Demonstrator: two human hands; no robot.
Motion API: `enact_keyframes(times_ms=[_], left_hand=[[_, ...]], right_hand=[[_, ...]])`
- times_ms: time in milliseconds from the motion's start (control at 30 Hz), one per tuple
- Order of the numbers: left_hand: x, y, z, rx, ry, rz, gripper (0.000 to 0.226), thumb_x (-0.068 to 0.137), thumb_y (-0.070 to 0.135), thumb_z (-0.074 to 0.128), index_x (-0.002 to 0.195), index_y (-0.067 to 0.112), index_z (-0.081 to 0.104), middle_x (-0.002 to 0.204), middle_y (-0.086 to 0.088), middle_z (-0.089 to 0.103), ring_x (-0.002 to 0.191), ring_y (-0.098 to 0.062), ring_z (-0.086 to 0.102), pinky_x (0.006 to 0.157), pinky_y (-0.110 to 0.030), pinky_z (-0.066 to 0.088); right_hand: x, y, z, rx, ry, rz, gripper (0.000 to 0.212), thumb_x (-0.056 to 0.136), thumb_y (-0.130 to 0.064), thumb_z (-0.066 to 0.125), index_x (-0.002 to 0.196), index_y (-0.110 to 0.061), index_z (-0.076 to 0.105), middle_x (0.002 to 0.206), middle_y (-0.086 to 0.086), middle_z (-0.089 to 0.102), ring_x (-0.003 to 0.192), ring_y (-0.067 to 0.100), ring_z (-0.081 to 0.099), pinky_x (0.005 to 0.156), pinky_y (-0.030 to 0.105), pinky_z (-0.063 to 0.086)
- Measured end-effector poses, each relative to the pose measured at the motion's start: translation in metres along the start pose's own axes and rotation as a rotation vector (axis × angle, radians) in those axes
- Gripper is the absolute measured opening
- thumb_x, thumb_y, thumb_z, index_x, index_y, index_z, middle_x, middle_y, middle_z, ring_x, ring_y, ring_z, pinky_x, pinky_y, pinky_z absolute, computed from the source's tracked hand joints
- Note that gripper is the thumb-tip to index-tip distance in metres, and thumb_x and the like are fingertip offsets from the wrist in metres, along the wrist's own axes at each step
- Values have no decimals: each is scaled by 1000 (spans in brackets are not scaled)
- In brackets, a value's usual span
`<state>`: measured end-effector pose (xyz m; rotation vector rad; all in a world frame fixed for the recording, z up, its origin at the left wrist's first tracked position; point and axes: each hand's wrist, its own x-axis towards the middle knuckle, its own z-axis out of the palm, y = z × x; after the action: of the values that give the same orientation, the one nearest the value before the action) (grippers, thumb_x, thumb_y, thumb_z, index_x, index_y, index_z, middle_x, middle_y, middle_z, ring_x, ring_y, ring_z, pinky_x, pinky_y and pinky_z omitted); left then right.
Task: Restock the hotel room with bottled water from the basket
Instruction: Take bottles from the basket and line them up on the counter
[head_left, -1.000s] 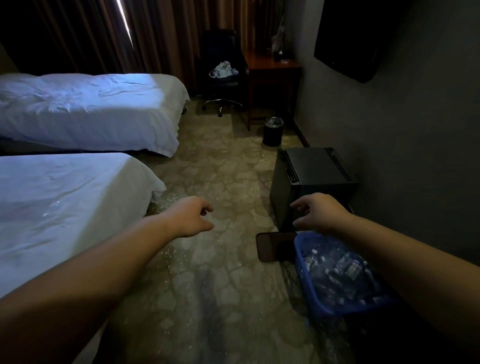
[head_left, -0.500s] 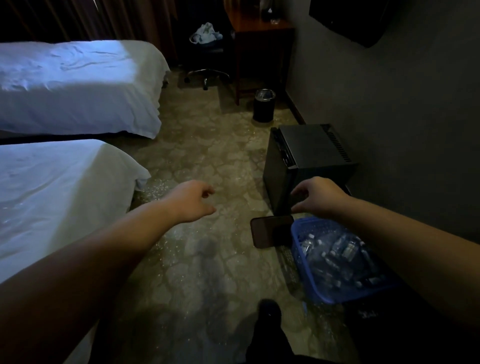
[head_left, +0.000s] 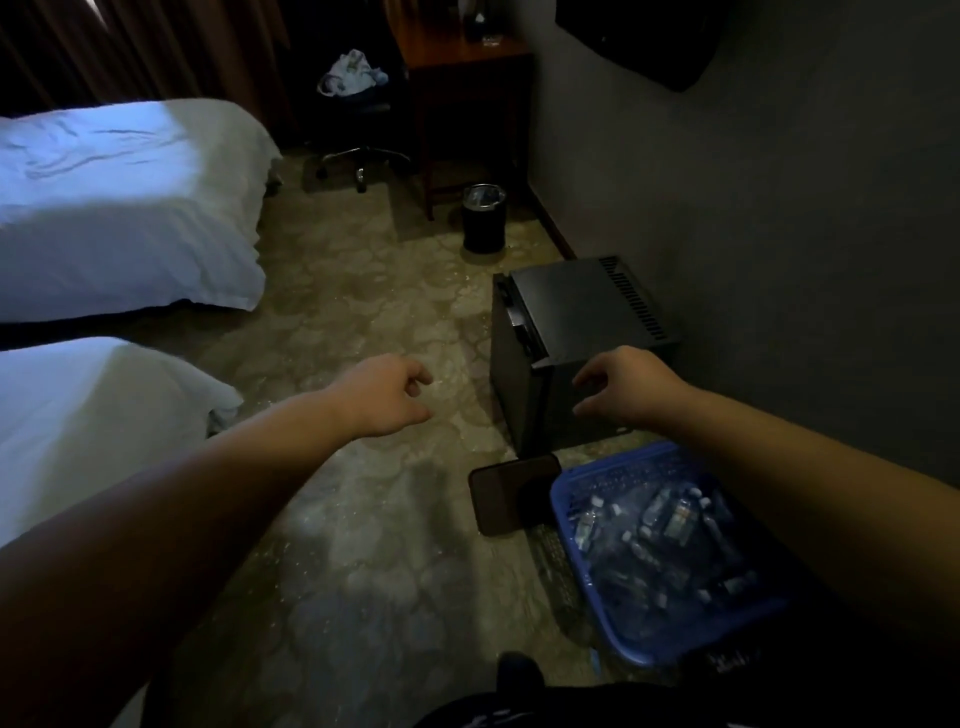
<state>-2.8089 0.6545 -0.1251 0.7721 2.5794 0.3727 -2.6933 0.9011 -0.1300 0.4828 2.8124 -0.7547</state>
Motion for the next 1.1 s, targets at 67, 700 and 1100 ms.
enact_keyframes(times_ms=[67, 700, 1100], left_hand=[[22, 17, 2, 27, -19, 47, 51, 84, 30, 66, 131, 18, 51, 121, -3, 60, 104, -16, 58, 93, -30, 47], [207, 204, 17, 309, -215, 679, 42, 82, 32, 68, 120, 15, 61, 117, -5, 64, 104, -19, 60, 84, -27, 47], [284, 271, 26, 409, -382, 989, 39, 82, 28, 68, 118, 15, 62, 115, -6, 64, 103, -20, 60, 86, -29, 46]], right_hand=[[4, 23, -9, 5, 14, 38, 41, 76, -25, 76, 115, -14, 65, 115, 7, 65, 103, 21, 60, 81, 30, 49], [-41, 162, -66, 92, 301, 633, 42, 76, -29, 74, 114, -13, 64, 114, 6, 65, 100, 22, 60, 75, 27, 44], [-33, 167, -54, 195, 350, 976, 29, 73, -34, 76, 94, -16, 67, 95, 3, 64, 83, 18, 57, 70, 28, 45]])
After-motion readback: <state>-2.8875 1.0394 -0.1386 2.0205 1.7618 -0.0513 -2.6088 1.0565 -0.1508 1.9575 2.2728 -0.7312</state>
